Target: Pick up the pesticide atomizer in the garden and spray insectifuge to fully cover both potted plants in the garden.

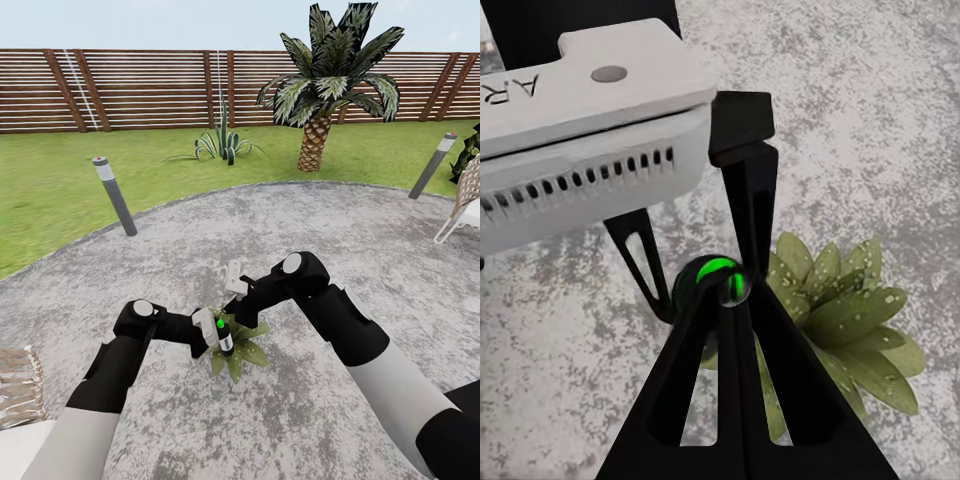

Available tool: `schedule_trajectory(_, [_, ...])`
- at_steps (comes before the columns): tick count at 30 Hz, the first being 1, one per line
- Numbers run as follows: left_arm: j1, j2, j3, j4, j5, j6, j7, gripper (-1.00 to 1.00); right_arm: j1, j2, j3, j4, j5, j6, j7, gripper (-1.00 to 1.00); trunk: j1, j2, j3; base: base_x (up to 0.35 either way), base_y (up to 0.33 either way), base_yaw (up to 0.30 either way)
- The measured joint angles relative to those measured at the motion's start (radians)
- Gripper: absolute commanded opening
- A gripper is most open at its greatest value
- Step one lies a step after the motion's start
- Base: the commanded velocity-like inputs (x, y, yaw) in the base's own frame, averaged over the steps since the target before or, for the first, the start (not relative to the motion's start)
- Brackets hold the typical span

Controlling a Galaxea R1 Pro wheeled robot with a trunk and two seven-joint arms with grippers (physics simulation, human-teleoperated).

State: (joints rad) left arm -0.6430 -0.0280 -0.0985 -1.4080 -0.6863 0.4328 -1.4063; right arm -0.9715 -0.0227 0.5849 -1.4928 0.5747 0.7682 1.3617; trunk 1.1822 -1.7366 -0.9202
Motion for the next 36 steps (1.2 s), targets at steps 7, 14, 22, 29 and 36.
schedule_trajectory(7, [-0.015, -0.002, -0.001, -0.005, 0.001, 0.001, -0.001, -1.0, 0.0, 0.0, 0.0, 0.0, 0.0, 0.0, 0.0, -1.0, 0.0, 0.0, 0.0, 0.0, 0.0, 0.0])
schedule_trajectory(14, [-0.017, -0.001, -0.003, -0.005, 0.058, 0.001, -0.002, -1.0, -0.001, 0.0, -0.003, 0.0, 0.001, 0.0, 0.0, -1.0, 0.0, 0.0, 0.0, 0.0, 0.0, 0.0])
schedule_trajectory(22, [-0.019, 0.012, -0.001, -0.005, 0.079, 0.002, -0.002, -1.0, -0.002, -0.001, -0.005, 0.0, 0.001, 0.0, 0.0, -1.0, 0.0, 0.0, 0.0, 0.0, 0.0, 0.0])
schedule_trajectory(29, [-0.02, 0.014, 0.0, -0.006, 0.08, 0.002, -0.002, -1.0, -0.002, -0.001, -0.005, 0.0, 0.002, -0.001, 0.0, -1.0, 0.0, 0.0, 0.0, 0.0, 0.0, 0.0])
schedule_trajectory(36, [-0.026, 0.014, 0.0, -0.011, 0.08, 0.019, -0.002, -1.0, -0.002, -0.002, -0.005, 0.0, 0.002, -0.001, 0.0, -1.0, 0.0, 0.0, 0.0, 0.0, 0.0, 0.0])
